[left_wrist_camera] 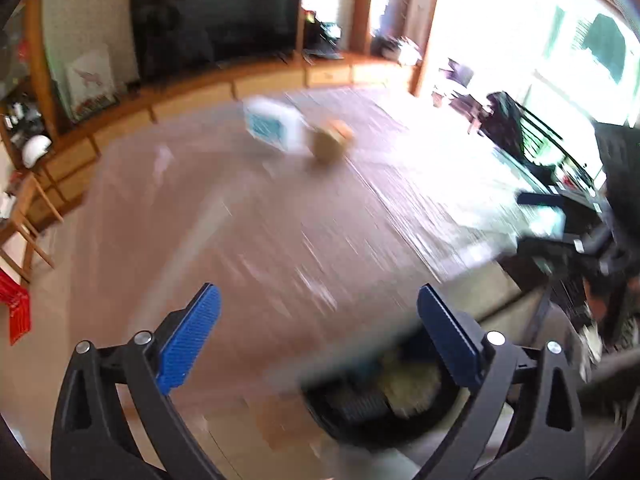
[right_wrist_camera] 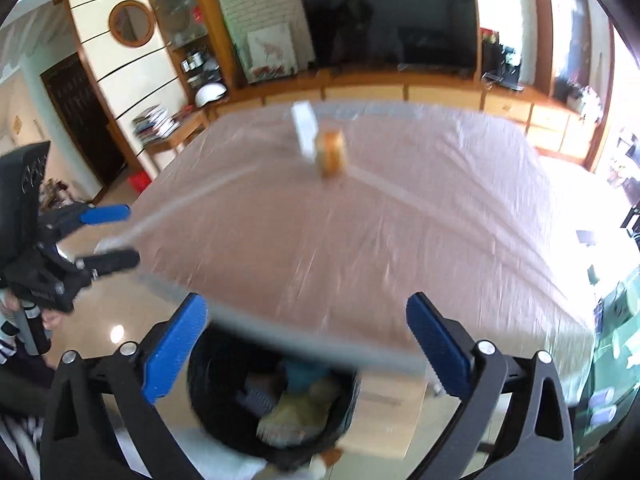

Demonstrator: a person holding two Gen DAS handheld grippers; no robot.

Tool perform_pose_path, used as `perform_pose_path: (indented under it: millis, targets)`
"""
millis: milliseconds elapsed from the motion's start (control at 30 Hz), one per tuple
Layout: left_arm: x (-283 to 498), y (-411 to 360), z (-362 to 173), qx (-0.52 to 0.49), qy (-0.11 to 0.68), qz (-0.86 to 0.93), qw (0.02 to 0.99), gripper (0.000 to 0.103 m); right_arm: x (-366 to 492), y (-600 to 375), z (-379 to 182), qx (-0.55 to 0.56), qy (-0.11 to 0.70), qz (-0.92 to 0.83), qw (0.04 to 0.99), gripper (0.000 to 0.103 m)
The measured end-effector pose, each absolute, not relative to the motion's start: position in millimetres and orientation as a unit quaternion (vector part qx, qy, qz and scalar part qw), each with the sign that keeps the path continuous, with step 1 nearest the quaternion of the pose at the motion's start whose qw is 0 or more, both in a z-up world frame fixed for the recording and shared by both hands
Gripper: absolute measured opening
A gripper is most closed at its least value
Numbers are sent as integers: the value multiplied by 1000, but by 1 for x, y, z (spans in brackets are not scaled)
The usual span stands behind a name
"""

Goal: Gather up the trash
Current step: 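Move both grippers back toward the white box and orange-labelled jar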

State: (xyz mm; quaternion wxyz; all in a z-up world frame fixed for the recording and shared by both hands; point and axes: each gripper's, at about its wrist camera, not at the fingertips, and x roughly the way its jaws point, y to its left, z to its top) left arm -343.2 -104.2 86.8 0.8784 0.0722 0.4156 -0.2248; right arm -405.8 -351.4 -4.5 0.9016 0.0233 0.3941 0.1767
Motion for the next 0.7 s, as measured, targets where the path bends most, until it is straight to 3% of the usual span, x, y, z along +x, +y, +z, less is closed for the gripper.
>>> perform_pose_path:
  millis: [300,700]
  targets:
    - [-190,-125,78,74,427,-226,872,100,-285,-304,-12,-11,398,148,905,98]
    - [-106,-174,37,147,447,-305,828,100,-201,-286,-42,-3,430,161,888,98]
